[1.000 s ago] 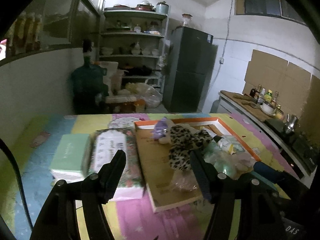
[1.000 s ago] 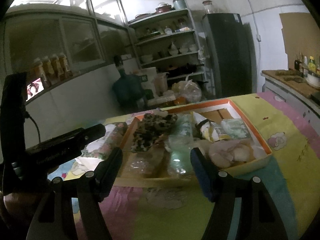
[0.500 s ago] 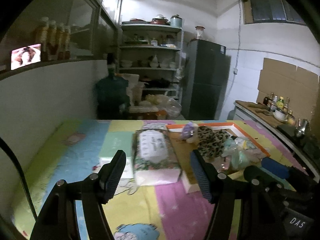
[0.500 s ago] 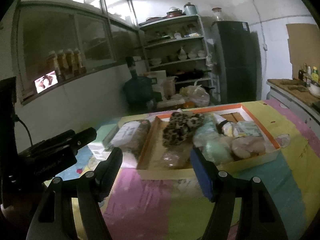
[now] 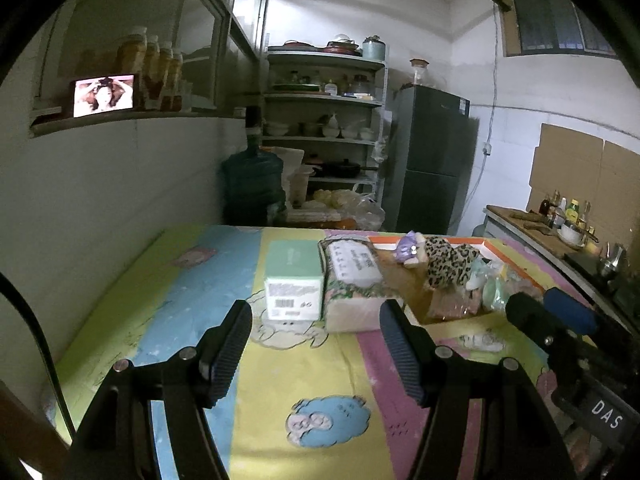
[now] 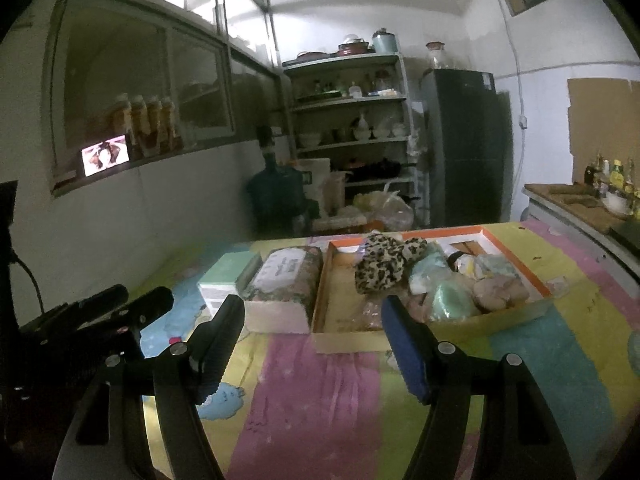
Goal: Organize soft objects
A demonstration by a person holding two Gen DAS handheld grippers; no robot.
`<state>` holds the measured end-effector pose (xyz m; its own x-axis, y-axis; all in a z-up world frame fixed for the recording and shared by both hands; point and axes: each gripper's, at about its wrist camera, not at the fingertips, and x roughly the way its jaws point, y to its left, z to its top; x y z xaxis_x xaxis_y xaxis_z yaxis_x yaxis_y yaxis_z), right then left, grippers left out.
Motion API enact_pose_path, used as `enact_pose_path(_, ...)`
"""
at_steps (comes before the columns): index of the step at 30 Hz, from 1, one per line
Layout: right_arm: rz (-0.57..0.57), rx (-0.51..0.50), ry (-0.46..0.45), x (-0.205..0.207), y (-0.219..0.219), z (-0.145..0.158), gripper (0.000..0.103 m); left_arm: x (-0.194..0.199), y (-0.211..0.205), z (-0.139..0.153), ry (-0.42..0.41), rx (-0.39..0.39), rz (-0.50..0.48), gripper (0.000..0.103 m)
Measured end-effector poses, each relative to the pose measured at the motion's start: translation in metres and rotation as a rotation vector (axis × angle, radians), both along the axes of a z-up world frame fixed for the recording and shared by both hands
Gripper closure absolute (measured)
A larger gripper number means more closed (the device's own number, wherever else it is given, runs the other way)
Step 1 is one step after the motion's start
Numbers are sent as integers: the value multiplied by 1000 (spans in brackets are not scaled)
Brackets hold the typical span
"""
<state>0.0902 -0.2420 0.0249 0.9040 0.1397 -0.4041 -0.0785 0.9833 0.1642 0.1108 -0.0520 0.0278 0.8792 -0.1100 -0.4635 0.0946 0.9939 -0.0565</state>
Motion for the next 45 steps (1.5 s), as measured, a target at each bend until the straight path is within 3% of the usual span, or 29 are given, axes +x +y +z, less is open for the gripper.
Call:
enact_pose_path(8, -69, -53, -6, -31, 28, -7, 30, -36, 12, -3, -27, 37, 3, 37)
enact_pose_path(11, -84, -62, 1, -44, 36, -6, 30, -52, 17, -1, -46, 48, 50, 37)
enact_pose_path(25, -95, -89, -34, -102, 57, 5, 30, -111, 30, 7, -109, 21, 31, 37)
enact_pose_path(45, -103, -93, -66, -124, 59, 18, 30, -127, 32, 14, -121, 30, 42, 37)
